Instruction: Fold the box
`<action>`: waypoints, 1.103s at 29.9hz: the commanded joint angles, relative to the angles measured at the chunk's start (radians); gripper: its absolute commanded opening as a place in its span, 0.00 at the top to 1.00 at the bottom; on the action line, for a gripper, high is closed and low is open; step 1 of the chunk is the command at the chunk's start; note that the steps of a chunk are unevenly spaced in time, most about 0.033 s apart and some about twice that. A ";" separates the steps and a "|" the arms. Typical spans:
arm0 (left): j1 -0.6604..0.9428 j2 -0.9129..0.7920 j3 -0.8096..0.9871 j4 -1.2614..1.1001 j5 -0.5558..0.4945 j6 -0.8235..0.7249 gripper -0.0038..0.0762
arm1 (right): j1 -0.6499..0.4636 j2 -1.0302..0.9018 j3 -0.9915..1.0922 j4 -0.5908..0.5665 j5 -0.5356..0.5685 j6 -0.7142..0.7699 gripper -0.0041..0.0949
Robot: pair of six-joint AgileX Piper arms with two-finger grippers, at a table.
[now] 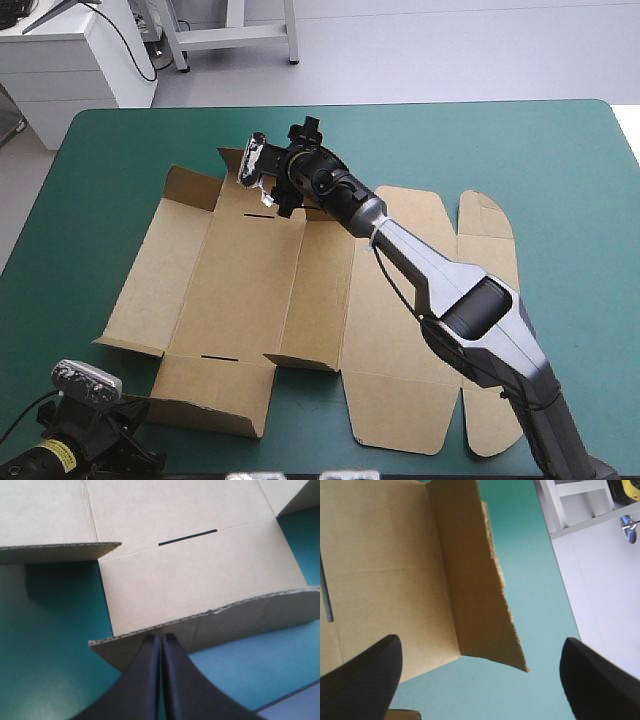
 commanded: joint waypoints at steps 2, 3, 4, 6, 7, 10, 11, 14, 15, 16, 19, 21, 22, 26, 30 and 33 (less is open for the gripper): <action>-0.004 0.009 -0.024 -0.012 -0.051 -0.008 0.96 | 0.006 -0.086 -0.034 0.012 -0.006 0.010 0.24; -0.004 0.009 -0.024 -0.012 -0.051 -0.008 0.96 | 0.006 -0.095 -0.034 0.024 0.001 0.010 0.30; -0.004 0.009 -0.024 -0.012 -0.051 -0.008 0.96 | 0.006 -0.103 -0.034 0.032 0.011 0.010 0.37; -0.004 0.009 -0.024 -0.012 -0.051 -0.008 0.96 | 0.006 -0.125 -0.034 0.039 0.027 0.010 0.58; -0.004 0.009 -0.024 -0.012 -0.051 -0.008 0.96 | 0.006 -0.137 -0.034 0.047 0.038 0.010 0.68; -0.004 0.009 -0.024 -0.012 -0.051 -0.008 0.96 | 0.002 -0.174 -0.034 0.080 0.087 0.015 0.98; -0.004 0.009 -0.024 -0.012 -0.051 -0.008 0.96 | 0.000 -0.186 -0.034 0.089 0.110 0.013 0.97; -0.004 0.009 -0.024 -0.012 -0.051 -0.008 0.96 | -0.008 -0.217 -0.034 0.090 0.156 0.020 0.98; -0.004 0.009 -0.024 -0.012 -0.051 -0.008 0.96 | -0.016 -0.224 -0.034 0.083 0.160 0.036 0.98; -0.004 0.009 -0.024 -0.012 -0.051 -0.008 0.96 | -0.021 -0.237 -0.034 0.076 0.160 0.064 0.98; -0.004 0.009 -0.024 -0.012 -0.051 -0.008 0.96 | -0.050 -0.261 -0.034 0.071 0.170 0.121 0.98; -0.004 0.009 -0.024 -0.012 -0.051 -0.008 0.96 | -0.077 -0.279 -0.034 0.071 0.196 0.156 0.98; -0.004 0.009 -0.024 -0.012 -0.051 -0.008 0.96 | -0.090 -0.289 -0.034 0.071 0.217 0.179 0.98; -0.004 0.009 -0.024 -0.012 -0.051 -0.008 0.96 | -0.151 -0.322 -0.034 0.079 0.330 0.237 0.98; -0.004 0.009 -0.024 -0.012 -0.051 -0.008 0.96 | -0.221 -0.361 -0.034 0.088 0.442 0.239 0.98; -0.004 0.009 -0.024 -0.012 -0.051 -0.008 0.96 | -0.280 -0.391 -0.034 0.101 0.472 0.250 0.98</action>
